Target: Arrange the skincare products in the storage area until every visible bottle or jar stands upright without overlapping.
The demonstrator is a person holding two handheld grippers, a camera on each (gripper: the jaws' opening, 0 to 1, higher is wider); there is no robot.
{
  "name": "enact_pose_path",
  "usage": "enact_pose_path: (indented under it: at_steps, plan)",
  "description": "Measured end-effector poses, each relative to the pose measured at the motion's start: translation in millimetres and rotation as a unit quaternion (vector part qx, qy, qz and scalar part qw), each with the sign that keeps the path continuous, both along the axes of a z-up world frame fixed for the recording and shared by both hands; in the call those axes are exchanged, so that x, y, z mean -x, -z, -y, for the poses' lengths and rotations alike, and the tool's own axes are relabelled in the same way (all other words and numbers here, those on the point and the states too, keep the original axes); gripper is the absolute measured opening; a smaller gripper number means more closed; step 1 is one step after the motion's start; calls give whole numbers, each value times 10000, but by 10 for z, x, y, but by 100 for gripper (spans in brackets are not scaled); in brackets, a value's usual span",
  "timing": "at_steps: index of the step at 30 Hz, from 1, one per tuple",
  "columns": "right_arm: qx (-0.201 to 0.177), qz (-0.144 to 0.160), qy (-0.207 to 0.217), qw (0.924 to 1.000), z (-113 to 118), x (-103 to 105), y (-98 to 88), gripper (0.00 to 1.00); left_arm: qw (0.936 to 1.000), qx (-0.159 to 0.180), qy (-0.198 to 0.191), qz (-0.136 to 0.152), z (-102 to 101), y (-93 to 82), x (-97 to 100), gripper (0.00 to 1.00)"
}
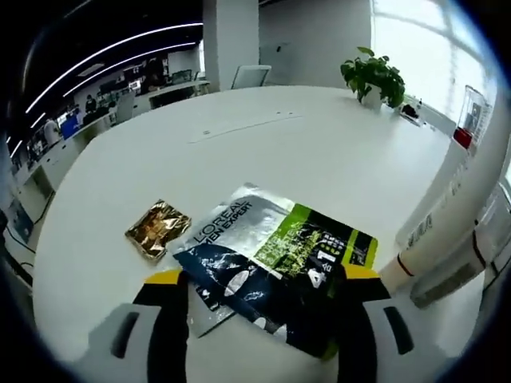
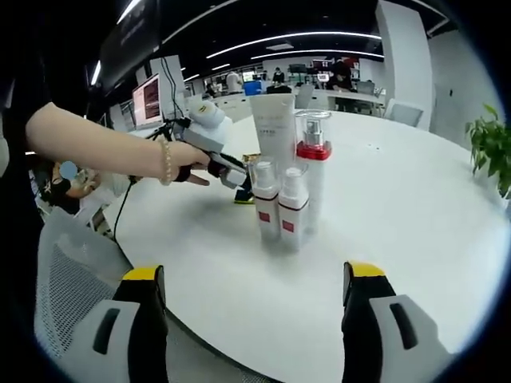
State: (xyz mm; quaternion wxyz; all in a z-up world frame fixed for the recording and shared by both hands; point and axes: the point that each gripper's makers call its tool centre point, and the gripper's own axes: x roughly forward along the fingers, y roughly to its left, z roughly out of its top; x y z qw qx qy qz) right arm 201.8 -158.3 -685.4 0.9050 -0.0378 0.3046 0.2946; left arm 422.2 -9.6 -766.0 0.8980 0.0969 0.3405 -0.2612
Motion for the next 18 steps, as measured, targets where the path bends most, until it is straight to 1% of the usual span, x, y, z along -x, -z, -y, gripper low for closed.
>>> enact_pose_path:
  at_steps: [3, 4, 5, 6, 7, 9, 13, 16, 18]
  plan:
    - [2, -4, 5, 10000, 0, 2, 1, 92, 9998, 20, 194, -33, -117, -1, -45, 59]
    - [6, -5, 1, 10000, -3, 2, 1, 92, 9995, 16, 310, -46, -166, 1, -50, 56]
    - [7, -7, -3, 10000, -5, 3, 1, 92, 9992, 19, 394, -48, -113, -15, -17, 55]
    - [13, -7, -6, 10000, -7, 4, 2, 92, 9991, 23, 419, -60, -110, -21, -2, 55]
    - [18, -7, -9, 10000, -8, 5, 3, 92, 9987, 14, 510, -75, -172, -25, -7, 55]
    - [23, -4, -13, 10000, -6, 5, 3, 92, 9980, 11, 624, -115, -228, -35, 16, 55]
    - [21, 3, 0, 10000, -1, 1, 4, 92, 9971, -19, 738, -160, -388, -18, -8, 56]
    - [34, 4, -4, 10000, 2, -1, 9, 92, 9969, -44, 757, -185, -415, -8, 0, 56]
    - [38, 11, -2, 10000, 1, -3, 7, 92, 9972, -50, 703, -233, -428, -2, -10, 57]
